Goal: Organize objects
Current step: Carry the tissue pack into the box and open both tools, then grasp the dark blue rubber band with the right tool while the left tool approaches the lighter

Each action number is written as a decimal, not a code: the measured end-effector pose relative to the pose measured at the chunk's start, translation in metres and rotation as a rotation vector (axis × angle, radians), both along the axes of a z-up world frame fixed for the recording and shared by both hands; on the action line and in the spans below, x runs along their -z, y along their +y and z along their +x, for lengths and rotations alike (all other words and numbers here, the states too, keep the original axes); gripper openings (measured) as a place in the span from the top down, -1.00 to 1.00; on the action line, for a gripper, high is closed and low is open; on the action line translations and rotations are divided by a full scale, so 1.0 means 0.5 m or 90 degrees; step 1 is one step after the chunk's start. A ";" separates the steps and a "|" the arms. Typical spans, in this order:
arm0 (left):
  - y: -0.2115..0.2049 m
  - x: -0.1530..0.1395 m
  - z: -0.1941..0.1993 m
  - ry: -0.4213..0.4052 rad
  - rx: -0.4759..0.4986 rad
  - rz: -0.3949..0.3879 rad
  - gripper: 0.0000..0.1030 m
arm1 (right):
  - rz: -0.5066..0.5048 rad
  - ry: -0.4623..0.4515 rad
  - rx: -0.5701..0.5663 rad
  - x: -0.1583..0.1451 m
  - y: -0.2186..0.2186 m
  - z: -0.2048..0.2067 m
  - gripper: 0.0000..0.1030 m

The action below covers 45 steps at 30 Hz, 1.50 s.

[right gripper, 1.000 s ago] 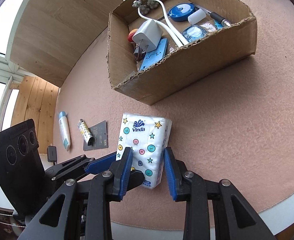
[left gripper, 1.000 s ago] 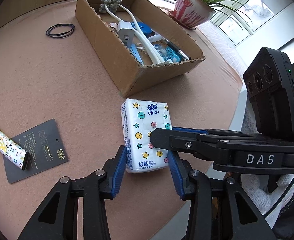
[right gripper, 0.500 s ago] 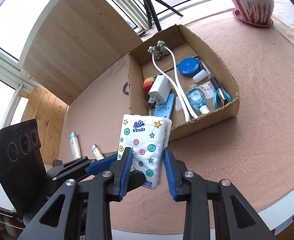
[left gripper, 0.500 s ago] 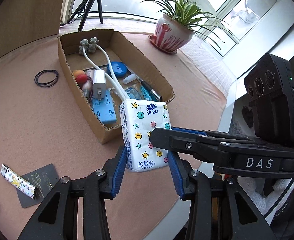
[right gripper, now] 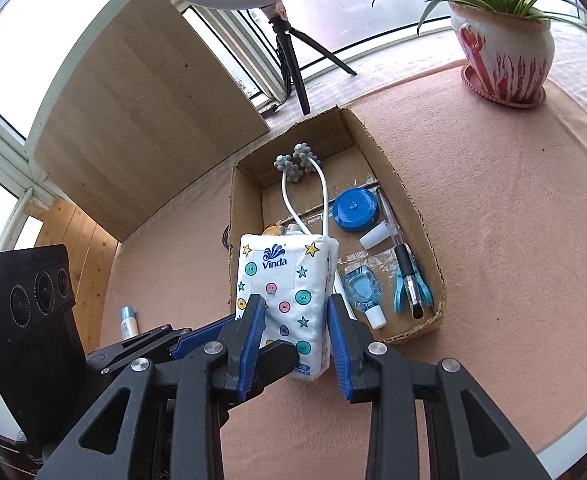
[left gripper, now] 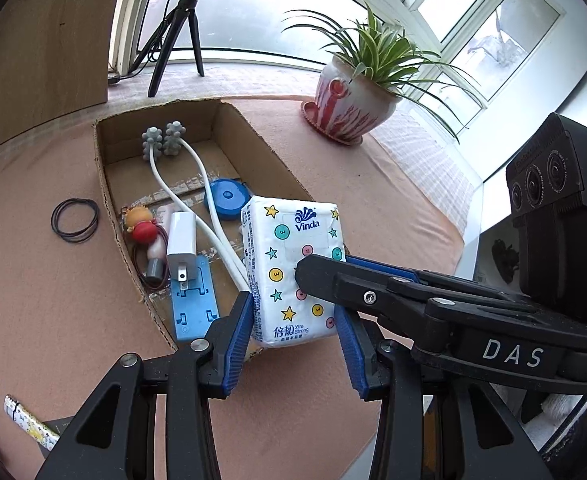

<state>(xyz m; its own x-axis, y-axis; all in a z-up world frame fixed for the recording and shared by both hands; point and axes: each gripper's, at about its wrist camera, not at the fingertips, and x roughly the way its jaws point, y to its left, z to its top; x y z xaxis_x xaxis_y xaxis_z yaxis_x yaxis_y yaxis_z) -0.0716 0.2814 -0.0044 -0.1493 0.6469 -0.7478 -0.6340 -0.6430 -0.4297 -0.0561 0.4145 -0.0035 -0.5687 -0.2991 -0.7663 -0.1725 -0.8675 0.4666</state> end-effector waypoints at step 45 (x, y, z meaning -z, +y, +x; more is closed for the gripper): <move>-0.363 0.093 0.024 -0.055 -0.273 -0.088 -0.17 | 0.093 0.029 -0.206 -0.037 -0.212 -0.149 -0.04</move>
